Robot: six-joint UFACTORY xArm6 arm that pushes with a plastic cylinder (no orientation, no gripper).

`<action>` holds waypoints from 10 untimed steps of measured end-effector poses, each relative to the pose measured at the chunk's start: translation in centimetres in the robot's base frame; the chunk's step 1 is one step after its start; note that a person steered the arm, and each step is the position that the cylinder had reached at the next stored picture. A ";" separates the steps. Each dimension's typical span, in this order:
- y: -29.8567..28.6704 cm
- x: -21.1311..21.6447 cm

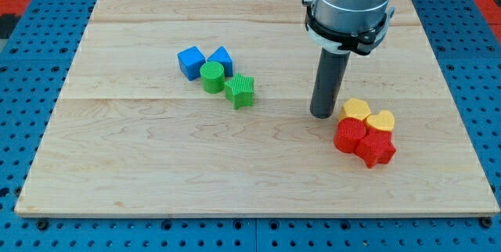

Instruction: Place the green circle below the blue cube

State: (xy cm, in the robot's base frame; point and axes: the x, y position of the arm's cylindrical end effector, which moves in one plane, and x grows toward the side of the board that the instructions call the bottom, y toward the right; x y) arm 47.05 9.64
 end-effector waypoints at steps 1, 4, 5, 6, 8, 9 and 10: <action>0.2 0.0; 5.2 -5.3; 3.8 -5.0; -1.9 -4.4; -6.8 -8.0; -9.5 -6.6; -15.2 -5.0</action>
